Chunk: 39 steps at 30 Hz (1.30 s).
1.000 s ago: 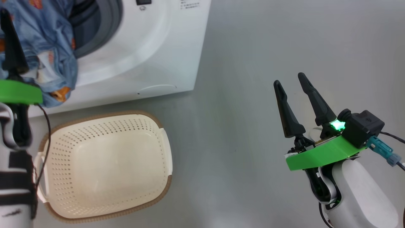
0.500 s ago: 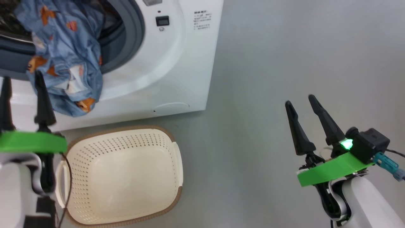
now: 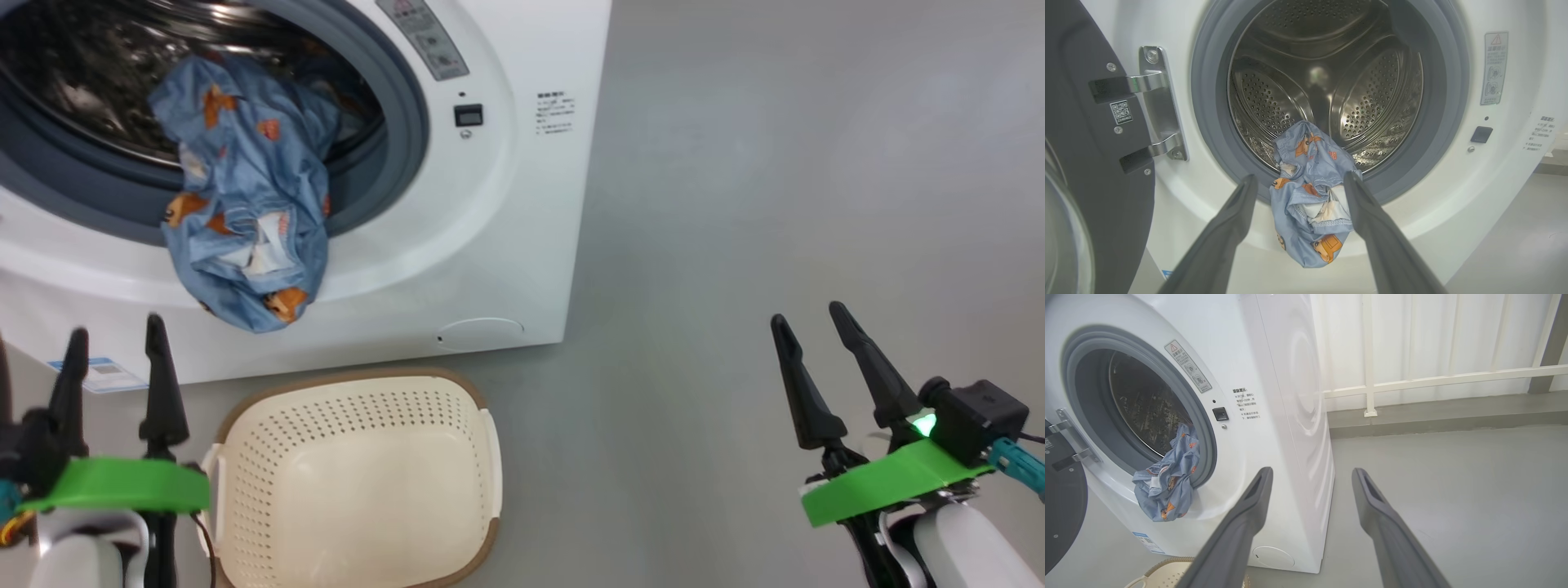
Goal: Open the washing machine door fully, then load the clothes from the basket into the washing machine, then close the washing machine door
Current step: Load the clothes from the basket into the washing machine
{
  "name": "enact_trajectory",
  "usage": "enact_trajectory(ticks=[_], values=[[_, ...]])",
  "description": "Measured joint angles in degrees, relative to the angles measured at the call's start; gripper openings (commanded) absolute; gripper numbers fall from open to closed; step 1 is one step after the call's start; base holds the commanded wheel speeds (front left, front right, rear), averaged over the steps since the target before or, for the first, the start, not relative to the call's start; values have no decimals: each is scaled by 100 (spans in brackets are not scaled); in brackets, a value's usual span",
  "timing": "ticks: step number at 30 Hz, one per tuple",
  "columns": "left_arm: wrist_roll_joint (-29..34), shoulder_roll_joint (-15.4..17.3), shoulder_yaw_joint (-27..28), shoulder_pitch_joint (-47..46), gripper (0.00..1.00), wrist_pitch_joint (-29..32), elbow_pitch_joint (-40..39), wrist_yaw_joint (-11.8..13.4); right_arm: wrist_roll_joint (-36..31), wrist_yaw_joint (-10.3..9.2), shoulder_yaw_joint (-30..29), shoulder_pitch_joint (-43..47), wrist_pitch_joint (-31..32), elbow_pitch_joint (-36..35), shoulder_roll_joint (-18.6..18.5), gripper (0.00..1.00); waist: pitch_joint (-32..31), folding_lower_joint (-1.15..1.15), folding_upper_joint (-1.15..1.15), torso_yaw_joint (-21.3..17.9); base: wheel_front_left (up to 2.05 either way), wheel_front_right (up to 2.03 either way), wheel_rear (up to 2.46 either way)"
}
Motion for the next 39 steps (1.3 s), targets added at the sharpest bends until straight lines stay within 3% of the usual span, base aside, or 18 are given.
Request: enact_trajectory(ticks=[25, 39], values=[[114, -159, 361, 1610, 100, 3, -1021, 0, 36, 0, -187, 532, 0, -55, -97, 100, -468, 1, 0, 261, 0, 0, 0], [154, -231, 381, 1839, 100, 4, -1257, 0, 36, 0, -202, 543, 0, -87, -94, 100, -460, 1, 0, 259, 0, 0, 0]])
